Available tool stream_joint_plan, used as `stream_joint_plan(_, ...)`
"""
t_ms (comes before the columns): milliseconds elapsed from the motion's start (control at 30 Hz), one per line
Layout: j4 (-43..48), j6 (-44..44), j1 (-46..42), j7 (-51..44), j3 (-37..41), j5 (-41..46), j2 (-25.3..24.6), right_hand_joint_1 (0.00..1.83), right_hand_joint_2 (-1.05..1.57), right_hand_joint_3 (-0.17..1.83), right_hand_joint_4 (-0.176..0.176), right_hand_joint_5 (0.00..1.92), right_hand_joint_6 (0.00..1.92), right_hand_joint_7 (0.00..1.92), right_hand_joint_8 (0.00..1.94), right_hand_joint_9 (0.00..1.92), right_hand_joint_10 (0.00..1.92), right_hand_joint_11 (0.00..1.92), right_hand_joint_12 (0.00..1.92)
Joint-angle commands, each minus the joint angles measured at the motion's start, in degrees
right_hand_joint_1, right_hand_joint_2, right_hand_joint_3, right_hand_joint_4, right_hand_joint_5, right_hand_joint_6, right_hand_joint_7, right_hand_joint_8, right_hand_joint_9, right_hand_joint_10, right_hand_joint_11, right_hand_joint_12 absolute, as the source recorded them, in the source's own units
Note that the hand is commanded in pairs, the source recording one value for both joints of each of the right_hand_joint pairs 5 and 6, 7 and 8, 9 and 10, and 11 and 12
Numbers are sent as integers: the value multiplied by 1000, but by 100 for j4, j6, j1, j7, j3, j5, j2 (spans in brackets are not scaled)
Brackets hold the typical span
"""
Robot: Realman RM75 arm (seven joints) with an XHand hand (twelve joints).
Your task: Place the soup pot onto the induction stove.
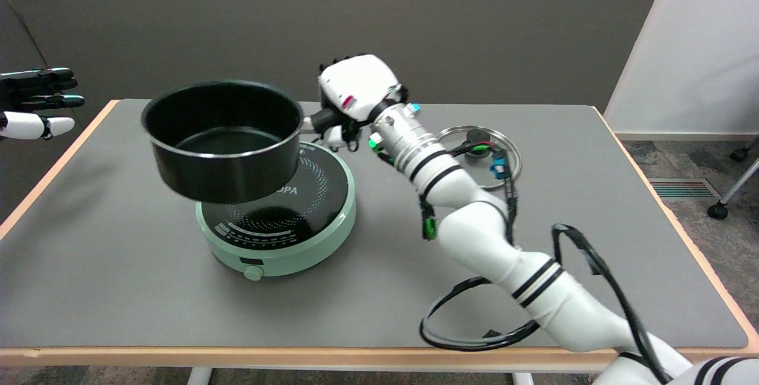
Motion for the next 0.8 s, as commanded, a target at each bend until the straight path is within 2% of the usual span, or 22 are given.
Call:
stream_joint_plan(33, -1435, 317, 431, -5, -147, -820, -1002, 970, 1065, 911, -84, 1696, 1696, 1696, 1696, 1696, 1696, 1696, 1696)
stream_joint_plan(333, -1646, 836, 504, -5, -107, -820, -804, 965, 1075, 897, -83, 1696, 1696, 1696, 1696, 1696, 1696, 1696, 1696)
stream_joint_plan(533, -1494, 1029, 313, -5, -91, -820, -547, 962, 1085, 883, -83, 1698, 1698, 1698, 1698, 1698, 1698, 1698, 1698)
stream_joint_plan(800, -1477, 1794, -38, -5, -147, -820, -157, 957, 1094, 870, -82, 1703, 1703, 1703, 1703, 1703, 1703, 1703, 1703)
